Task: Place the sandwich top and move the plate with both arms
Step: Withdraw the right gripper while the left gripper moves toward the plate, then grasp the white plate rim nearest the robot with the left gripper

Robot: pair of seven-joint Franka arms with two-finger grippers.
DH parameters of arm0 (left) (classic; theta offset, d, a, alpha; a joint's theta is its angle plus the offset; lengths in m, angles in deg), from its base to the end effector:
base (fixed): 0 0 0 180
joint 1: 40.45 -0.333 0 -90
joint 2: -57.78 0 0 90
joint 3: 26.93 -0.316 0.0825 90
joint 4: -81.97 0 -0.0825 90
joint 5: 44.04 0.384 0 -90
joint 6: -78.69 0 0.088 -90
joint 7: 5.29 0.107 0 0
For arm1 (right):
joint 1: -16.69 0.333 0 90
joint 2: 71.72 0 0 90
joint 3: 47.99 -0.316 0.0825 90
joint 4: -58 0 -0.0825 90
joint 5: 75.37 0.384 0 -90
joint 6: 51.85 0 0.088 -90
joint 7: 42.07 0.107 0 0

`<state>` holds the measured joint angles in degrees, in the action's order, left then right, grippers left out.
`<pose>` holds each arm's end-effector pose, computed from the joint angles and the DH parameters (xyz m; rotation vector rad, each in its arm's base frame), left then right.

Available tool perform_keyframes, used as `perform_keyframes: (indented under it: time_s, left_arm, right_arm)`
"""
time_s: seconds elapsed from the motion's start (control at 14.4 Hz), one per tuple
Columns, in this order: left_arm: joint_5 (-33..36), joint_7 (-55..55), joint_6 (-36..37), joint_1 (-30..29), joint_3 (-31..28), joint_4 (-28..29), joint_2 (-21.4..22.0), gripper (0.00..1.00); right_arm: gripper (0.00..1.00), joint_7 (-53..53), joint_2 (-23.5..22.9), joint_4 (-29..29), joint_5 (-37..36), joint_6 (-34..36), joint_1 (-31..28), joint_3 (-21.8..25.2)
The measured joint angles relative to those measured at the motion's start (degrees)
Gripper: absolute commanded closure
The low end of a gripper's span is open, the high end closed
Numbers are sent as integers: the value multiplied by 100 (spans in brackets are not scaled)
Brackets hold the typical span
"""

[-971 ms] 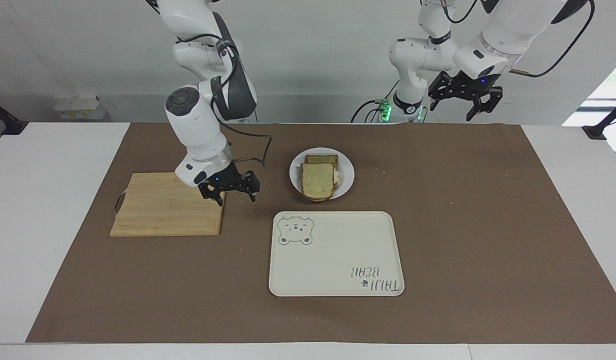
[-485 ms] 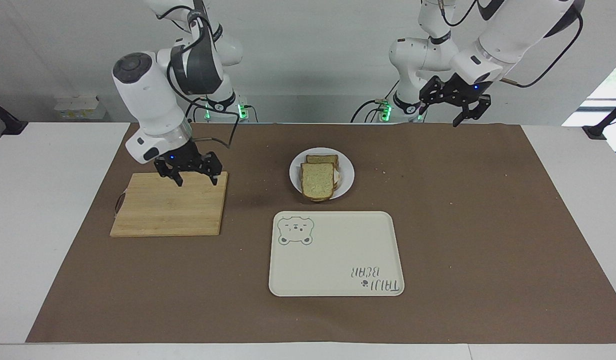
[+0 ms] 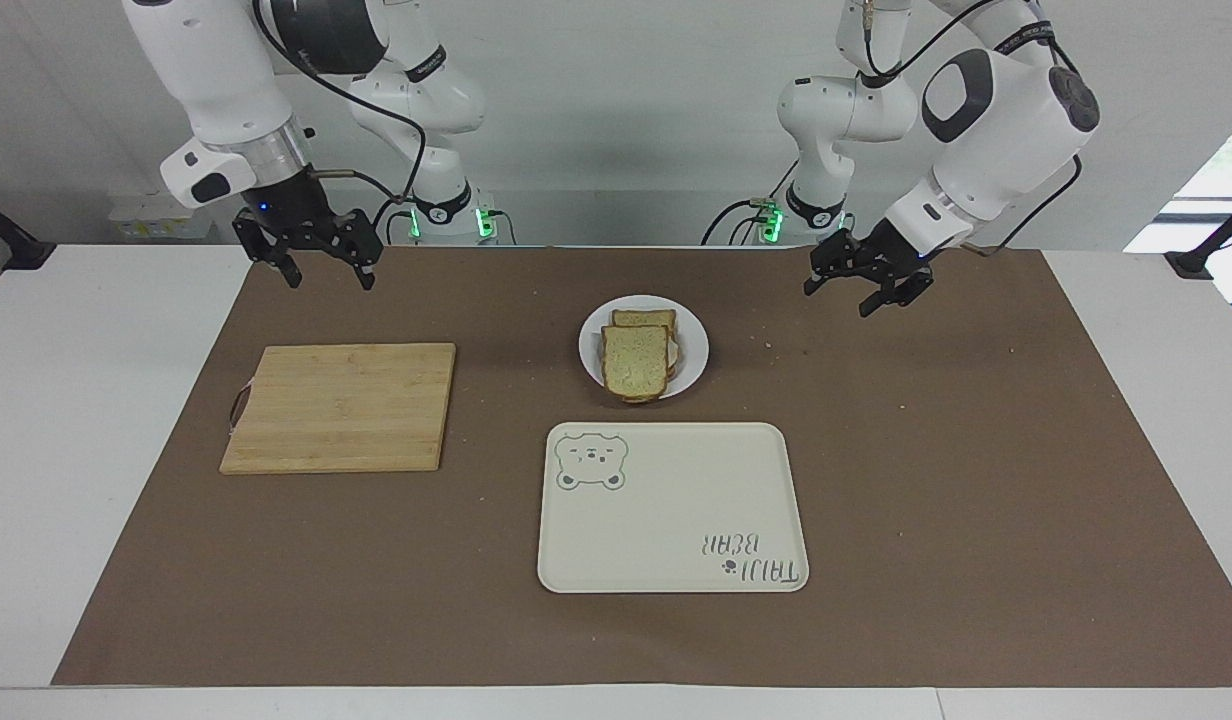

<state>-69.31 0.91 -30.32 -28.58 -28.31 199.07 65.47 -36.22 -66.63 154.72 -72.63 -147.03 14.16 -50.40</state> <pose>0.5044 -0.1244 0.5064 2.7156 -0.1962 -0.0316 0.5348 0.0046 0.6253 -3.0887 0.1655 -0.0922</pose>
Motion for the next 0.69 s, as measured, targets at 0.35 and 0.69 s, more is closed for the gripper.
perform_keyframes:
  time_s: [0.35, 0.69]
  left_arm:
    - [-416, 12, -1370, 358, 55, 1207, 202, 0]
    - [-1562, 179, -3216, 1190, 74, 2318, 159, 0]
  right_arm:
    - [0, 0, 62, -323, -1, 515, -89, 76]
    - [0, 0, 45, -350, -40, 557, -89, 75]
